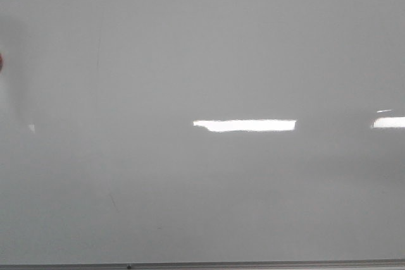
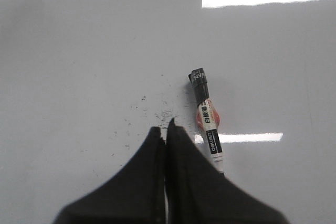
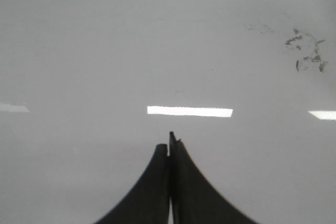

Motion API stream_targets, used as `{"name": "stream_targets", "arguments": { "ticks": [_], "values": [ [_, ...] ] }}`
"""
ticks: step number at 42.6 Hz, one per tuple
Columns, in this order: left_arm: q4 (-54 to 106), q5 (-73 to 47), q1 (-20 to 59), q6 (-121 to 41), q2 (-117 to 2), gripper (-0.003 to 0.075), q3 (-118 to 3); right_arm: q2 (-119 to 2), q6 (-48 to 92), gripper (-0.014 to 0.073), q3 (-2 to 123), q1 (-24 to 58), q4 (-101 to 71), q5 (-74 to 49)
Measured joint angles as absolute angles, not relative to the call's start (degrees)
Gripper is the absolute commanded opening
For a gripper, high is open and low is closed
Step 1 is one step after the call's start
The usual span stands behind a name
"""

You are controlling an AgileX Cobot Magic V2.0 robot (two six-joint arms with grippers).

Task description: Write number 8 on whiteboard

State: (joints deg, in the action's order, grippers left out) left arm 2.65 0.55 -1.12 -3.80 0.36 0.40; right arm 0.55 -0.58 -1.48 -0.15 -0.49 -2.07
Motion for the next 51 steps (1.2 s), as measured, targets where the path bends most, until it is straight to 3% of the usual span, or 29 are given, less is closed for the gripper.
{"name": "stream_targets", "arguments": {
  "ticks": [51],
  "values": [
    [2.7,4.0,-1.1,-3.8,0.4,-0.0021,0.4,0.5,-0.6,-0.0069,-0.7,-0.2,-1.2,-1.9]
  ]
}}
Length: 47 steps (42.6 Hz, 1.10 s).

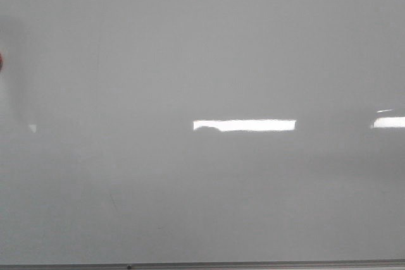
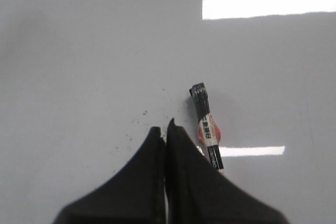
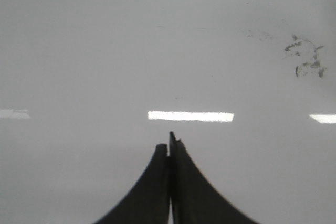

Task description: Write number 8 on whiteboard

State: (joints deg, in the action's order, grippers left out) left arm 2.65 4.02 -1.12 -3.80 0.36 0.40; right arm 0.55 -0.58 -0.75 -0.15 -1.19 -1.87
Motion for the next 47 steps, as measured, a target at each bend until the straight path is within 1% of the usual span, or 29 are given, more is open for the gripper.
{"name": "stream_targets", "arguments": {
  "ticks": [6,14,21,29,35,47],
  "values": [
    [2.9,3.4,-1.1,-3.8,0.4,-0.002,-1.2,0.5,-0.6,-0.0069,4.6,-0.2,-1.7,-5.1],
    [3.2,-5.1,-1.1,-3.8,0.4,-0.0021,-11.0,-0.5,-0.6,-0.0069,14.8,-0.2,-1.9,-12.8],
    [3.2,-14.0,-1.1,-3.8,-1.8,-0.002,-22.4,-6.4,-0.6,-0.0069,23.4,-0.2,-2.0,-19.1],
    [3.2,-22.7,-1.1,-3.8,-9.2,-0.002,-33.0,-15.2,-0.6,-0.0069,30.9,-0.2,-2.1,-24.5],
    [3.2,-28.3,-1.1,-3.8,-14.7,-0.002,-37.7,-19.9,-0.6,-0.0069,33.2,-0.2,-2.1,-25.3],
    [3.2,-34.0,-1.1,-3.8,-24.2,-0.0021,-38.4,-26.0,-0.6,-0.0069,33.2,-0.2,-2.1,-26.4]
  ]
}}
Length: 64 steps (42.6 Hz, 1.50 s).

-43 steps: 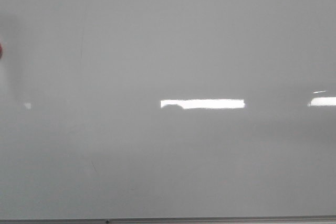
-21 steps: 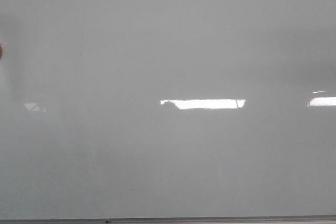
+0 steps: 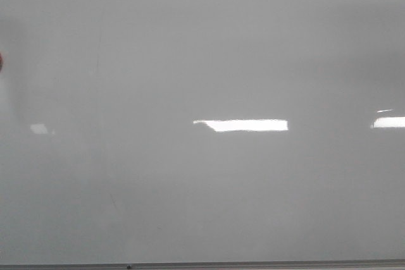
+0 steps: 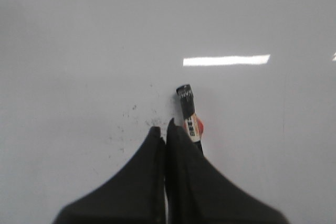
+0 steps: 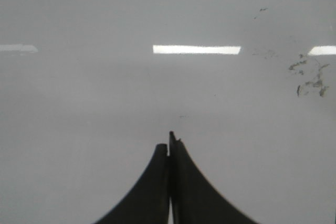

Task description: Write number 8 on whiteboard

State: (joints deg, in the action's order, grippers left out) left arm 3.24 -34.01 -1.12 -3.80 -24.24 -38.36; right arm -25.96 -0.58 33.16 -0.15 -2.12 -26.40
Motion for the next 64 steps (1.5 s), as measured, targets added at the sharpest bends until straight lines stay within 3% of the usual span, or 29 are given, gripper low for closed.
{"name": "stream_targets", "arguments": {
  "ticks": [9,14,16,21,25,28,43,64],
  "values": [
    [3.5,-35.0,-1.1,-3.8,-29.1,-0.002,-38.3,-29.4,0.9,-0.0054,33.2,-0.2,-2.1,-29.4],
    [4.6,-35.5,-1.1,-3.8,-31.7,0.0025,-38.3,-31.0,3.1,0.0094,33.2,-0.2,-2.1,-31.0],
    [5.0,-35.6,-1.1,-3.8,-32.7,0.0087,-38.3,-31.2,3.5,0.0212,33.2,-0.2,-2.1,-31.2],
    [5.5,-35.6,-1.1,-3.8,-35.8,0.0358,-38.3,-31.4,4.0,0.0491,33.2,-0.2,-2.1,-31.4],
    [5.6,-35.1,-1.1,-3.8,-38.6,0.0522,-38.3,-31.4,4.2,0.058,33.2,-0.2,-2.1,-31.4],
    [6.4,-34.3,-1.1,-3.8,-41.0,0.0563,-38.3,-31.4,4.2,0.058,33.2,-0.2,-2.1,-31.4],
    [10.7,-28.0,1.4,-5.3,-54.1,0.0563,-38.3,-31.4,4.3,0.0579,33.2,-0.2,-2.1,-31.4],
    [11.0,-9.0,6.0,-5.3,-72.7,0.0563,-38.3,-31.4,4.4,0.0579,33.2,-0.2,-2.1,-31.4]
  ]
}}
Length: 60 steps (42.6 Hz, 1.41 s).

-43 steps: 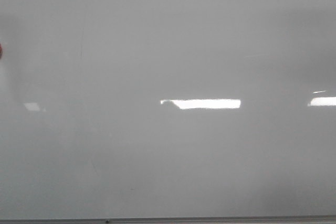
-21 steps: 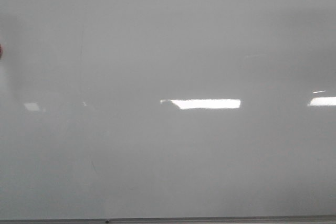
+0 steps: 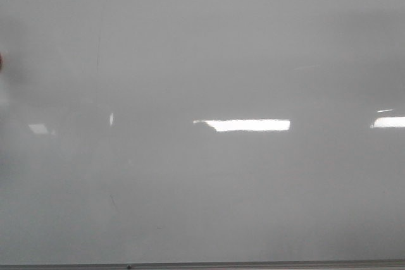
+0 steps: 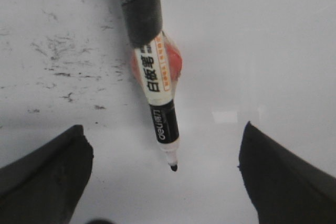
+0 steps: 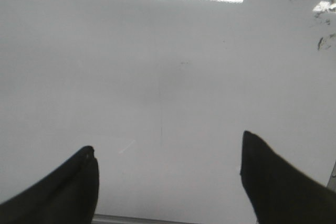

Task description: Write number 8 on whiteboard

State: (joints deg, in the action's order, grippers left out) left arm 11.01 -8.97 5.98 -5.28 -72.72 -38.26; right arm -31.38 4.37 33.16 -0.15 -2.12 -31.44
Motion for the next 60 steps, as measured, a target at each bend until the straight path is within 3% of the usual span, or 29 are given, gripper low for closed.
{"name": "stream_targets", "arguments": {
  "ticks": [11,24,35,47,60],
  "values": [
    [11.1,-2.2,6.0,-5.3,-79.5,0.0533,-38.3,-31.4,4.4,0.0579,33.2,-0.2,-2.1,-31.4],
    [11.1,-0.4,6.0,-5.3,-81.9,0.0233,-38.3,-31.4,4.4,0.0579,33.2,-0.2,-2.1,-31.4],
    [11.1,0.0,6.0,-5.3,-81.9,0.0051,-38.3,-31.4,4.4,0.0579,33.2,-0.2,-2.1,-31.0],
    [9.4,-5.3,6.0,-5.3,-78.4,-0.002,-38.7,-31.4,4.4,0.0579,33.5,-0.2,-3.9,-31.2],
    [4.7,-34.9,6.3,-10.3,-71.3,-0.002,-49.9,-33.5,4.4,0.0579,39.4,-0.2,-4.7,-38.1]
  ]
}}
